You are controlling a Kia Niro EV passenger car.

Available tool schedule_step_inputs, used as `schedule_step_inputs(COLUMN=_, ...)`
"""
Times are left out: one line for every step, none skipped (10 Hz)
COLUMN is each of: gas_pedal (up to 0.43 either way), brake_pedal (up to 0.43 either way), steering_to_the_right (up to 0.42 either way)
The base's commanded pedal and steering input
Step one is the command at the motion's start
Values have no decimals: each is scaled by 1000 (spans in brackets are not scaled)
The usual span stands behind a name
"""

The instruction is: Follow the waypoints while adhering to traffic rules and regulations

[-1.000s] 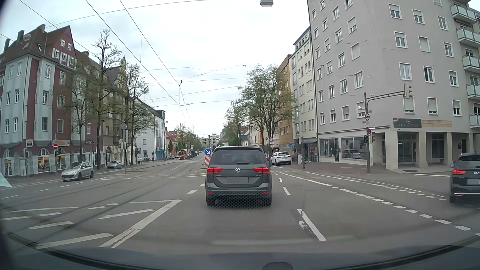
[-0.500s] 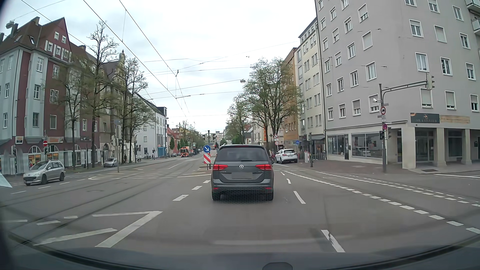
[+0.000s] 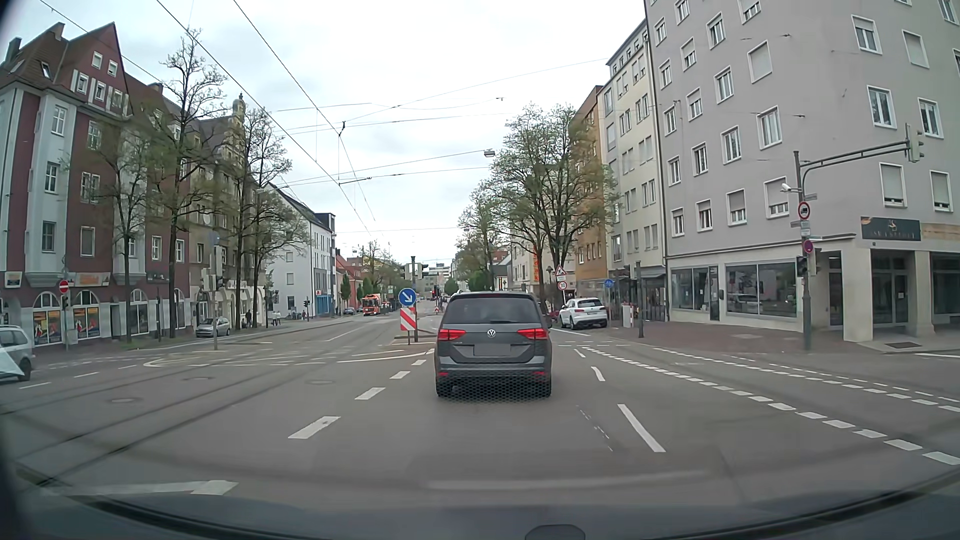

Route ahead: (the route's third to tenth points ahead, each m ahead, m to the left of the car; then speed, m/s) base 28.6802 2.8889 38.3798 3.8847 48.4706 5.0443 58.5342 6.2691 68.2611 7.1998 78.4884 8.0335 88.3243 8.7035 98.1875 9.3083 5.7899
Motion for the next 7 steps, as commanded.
schedule_step_inputs(gas_pedal=197, brake_pedal=0, steering_to_the_right=-15)
schedule_step_inputs(gas_pedal=197, brake_pedal=0, steering_to_the_right=-15)
schedule_step_inputs(gas_pedal=197, brake_pedal=0, steering_to_the_right=-15)
schedule_step_inputs(gas_pedal=189, brake_pedal=0, steering_to_the_right=-15)
schedule_step_inputs(gas_pedal=189, brake_pedal=0, steering_to_the_right=-15)
schedule_step_inputs(gas_pedal=189, brake_pedal=0, steering_to_the_right=-15)
schedule_step_inputs(gas_pedal=177, brake_pedal=0, steering_to_the_right=-15)
